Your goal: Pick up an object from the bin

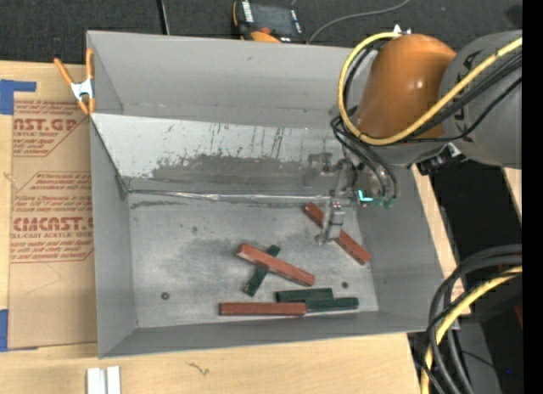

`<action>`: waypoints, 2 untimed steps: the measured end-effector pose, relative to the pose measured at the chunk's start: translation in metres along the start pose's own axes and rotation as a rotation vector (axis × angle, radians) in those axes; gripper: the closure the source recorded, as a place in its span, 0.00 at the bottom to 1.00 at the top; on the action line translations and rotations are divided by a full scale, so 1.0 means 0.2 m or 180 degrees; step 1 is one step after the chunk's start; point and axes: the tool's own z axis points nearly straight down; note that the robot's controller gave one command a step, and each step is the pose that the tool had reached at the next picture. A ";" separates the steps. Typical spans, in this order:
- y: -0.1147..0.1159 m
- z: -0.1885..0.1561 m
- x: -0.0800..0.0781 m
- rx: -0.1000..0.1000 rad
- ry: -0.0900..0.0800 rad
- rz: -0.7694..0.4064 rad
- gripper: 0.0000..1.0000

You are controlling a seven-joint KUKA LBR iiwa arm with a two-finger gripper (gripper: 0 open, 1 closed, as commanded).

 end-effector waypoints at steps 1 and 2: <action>0.12 0.64 0.23 0.0000 0.0006 -0.0332 0.00; 0.12 0.62 0.21 0.0002 -0.0020 -0.0330 1.00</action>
Offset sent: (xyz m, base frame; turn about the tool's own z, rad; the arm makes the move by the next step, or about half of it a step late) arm -0.0434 0.0234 -0.1238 -0.1038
